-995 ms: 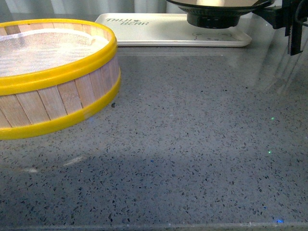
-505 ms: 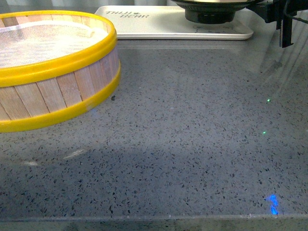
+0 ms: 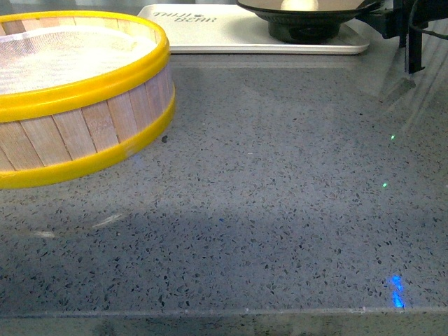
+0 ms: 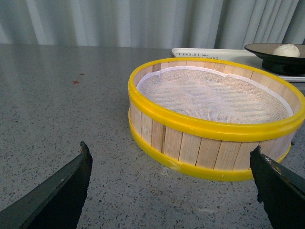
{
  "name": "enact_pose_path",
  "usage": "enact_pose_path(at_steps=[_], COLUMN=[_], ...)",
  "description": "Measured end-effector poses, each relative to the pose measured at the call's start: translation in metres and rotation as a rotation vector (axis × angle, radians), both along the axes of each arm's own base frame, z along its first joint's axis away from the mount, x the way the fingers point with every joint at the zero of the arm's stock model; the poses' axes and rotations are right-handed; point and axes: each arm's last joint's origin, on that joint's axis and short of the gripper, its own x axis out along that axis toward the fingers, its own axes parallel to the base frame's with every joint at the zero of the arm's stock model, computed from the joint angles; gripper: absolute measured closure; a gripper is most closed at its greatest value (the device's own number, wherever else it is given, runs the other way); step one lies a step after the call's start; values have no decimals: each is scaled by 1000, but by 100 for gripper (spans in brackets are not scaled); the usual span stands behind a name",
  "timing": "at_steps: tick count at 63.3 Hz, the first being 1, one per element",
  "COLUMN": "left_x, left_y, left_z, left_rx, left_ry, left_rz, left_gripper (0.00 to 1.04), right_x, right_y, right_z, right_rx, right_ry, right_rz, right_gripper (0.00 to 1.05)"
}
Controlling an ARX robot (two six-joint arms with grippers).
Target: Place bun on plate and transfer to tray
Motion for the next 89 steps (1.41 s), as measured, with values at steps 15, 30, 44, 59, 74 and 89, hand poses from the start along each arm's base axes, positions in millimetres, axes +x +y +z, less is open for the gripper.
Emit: enact_pose_path(at_steps=[15,30,44,59,74,89], left_x=[0,0,0,0,0,0], left_y=[0,0,0,0,0,0], left_z=[0,0,0,0,0,0], left_rx=[0,0,0,0,0,0], left_ry=[0,0,0,0,0,0], left_rz=[0,0,0,0,0,0], left_gripper=[7,7,7,7,7,7], right_x=[2,4,4,4,-5,-41], right_y=[0,0,-1,-8,-15,-35], right_z=[-1,-2,-1,0,13,14], right_rx=[-4,0,4,11,42,93], right_ry=[7,7,8,6,-35,-47], right_rz=[-3,-1,0,-9,-9,-61], right_gripper=[102,82,47,10,9,9])
